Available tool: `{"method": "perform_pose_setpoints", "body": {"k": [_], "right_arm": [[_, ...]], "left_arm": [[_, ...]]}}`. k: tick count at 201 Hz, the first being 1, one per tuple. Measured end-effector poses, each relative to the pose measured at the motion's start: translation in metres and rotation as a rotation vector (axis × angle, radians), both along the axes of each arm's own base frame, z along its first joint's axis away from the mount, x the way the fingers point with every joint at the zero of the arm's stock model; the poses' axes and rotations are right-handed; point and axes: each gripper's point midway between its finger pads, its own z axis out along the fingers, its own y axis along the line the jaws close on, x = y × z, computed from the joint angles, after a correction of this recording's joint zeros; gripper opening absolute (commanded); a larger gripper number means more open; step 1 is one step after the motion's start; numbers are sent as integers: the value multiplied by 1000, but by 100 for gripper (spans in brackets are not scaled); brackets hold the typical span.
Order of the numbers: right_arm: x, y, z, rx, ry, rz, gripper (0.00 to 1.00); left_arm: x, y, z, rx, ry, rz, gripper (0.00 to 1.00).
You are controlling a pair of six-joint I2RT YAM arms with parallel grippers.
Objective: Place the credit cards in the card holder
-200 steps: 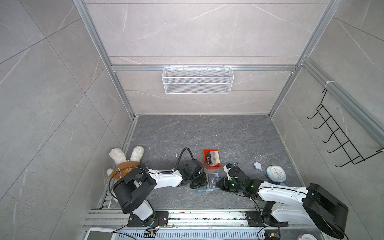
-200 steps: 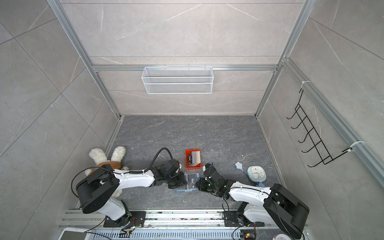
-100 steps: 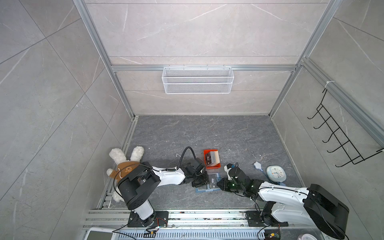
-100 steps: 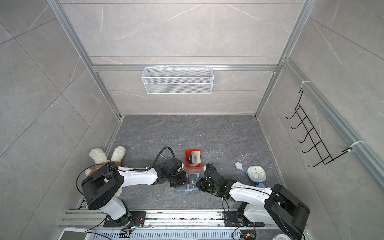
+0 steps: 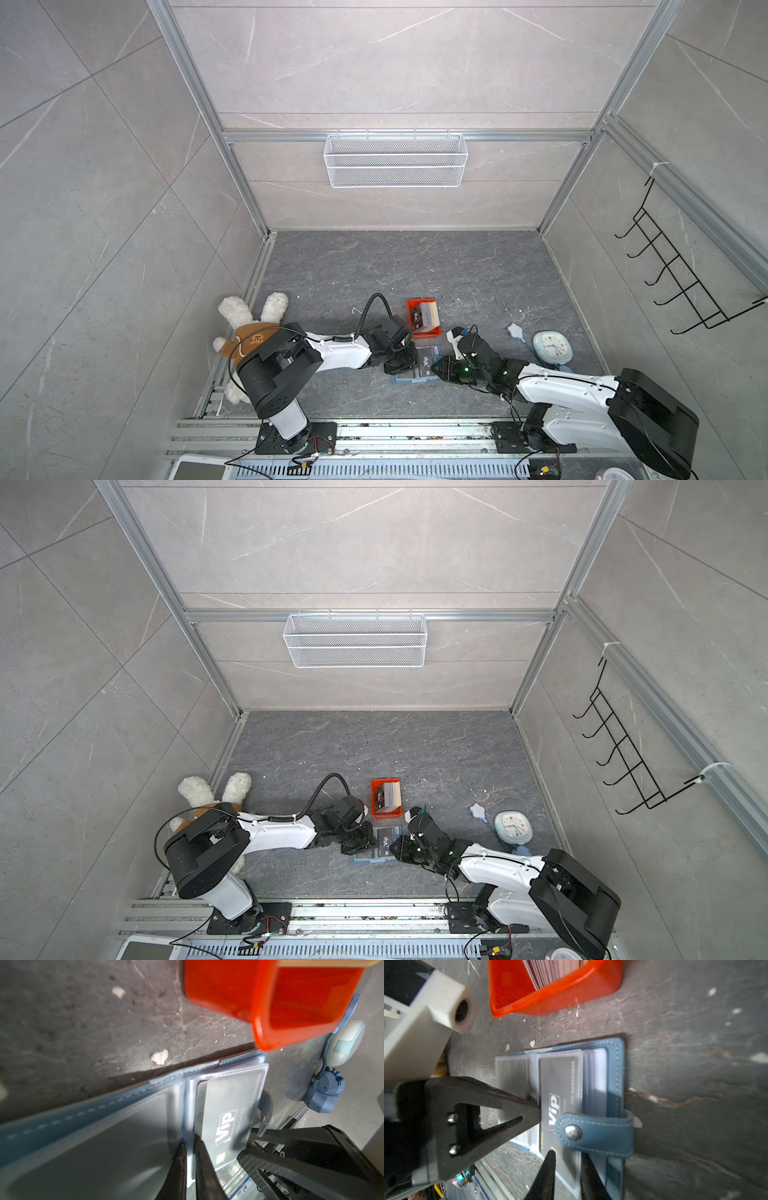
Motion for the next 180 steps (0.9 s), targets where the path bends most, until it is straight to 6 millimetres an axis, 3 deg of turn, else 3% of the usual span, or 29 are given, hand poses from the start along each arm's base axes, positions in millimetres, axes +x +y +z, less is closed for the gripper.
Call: {"method": "perform_pose_setpoints", "body": {"k": [58,98,180], "right_arm": [[0,3,7,20,-27,23,24],[-1,5,9,6,-37,48,24],[1,26,29,-9,-77,112,24]], "left_arm": [[0,0,0,0,0,1,12],[1,-1,6,-11,-9,3,19],[19,18,57,-100,-102,73,23]]}}
